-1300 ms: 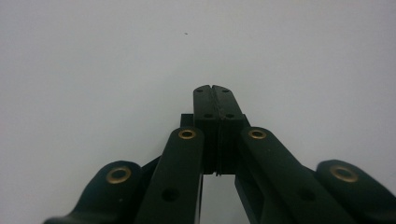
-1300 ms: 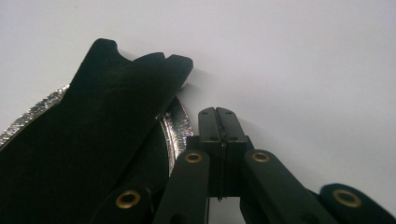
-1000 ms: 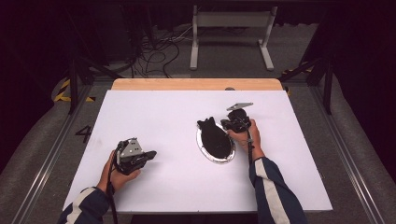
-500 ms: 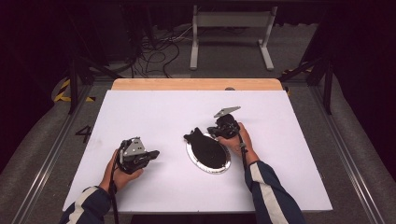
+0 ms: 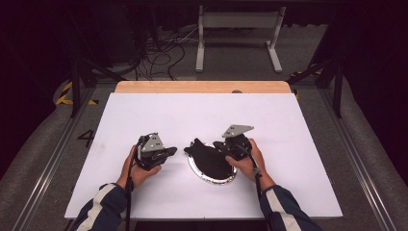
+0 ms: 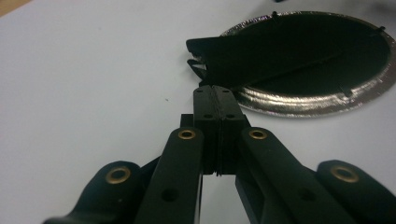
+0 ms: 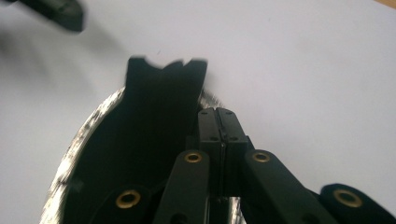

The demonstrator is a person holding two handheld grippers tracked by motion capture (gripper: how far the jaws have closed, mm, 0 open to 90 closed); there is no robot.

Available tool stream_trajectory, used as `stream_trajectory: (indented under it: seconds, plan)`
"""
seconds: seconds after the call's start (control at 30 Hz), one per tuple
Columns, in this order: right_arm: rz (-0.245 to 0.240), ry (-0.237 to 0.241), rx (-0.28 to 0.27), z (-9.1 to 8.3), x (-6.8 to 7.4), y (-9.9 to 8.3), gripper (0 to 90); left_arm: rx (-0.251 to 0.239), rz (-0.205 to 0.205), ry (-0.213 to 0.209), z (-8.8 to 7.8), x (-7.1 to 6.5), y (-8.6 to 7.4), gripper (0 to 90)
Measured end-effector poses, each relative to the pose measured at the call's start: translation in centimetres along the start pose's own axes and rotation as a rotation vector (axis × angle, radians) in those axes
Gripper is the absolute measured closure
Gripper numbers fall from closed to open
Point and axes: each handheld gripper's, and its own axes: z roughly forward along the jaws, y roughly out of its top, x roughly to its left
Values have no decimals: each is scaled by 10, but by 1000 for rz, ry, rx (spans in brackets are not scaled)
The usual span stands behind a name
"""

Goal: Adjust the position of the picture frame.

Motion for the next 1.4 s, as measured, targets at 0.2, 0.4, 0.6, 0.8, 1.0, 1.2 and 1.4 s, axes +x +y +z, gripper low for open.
stream_trajectory:
  seconds: [0.2,0.4,0.6,0.8,1.0,1.2,1.4]
  plan:
    - [21,11,-8,-39,21,-43,900,-14,-11,3,11,6,9,897]
    - [67,31,-28,-64,34,-73,900,-24,-39,1,26,11,14,876]
    - [19,25,10,-62,52,-81,900,0,-8,-15,40,8,20,872]
    - [9,35,31,-55,60,-85,900,44,3,-24,52,6,19,865]
    - [7,27,24,-52,62,-86,900,45,-4,-14,52,8,18,867]
    - [-11,18,33,-52,65,-85,900,49,-22,-7,59,11,18,857]
    - [10,15,33,-52,65,-85,900,55,-29,-27,63,12,18,898]
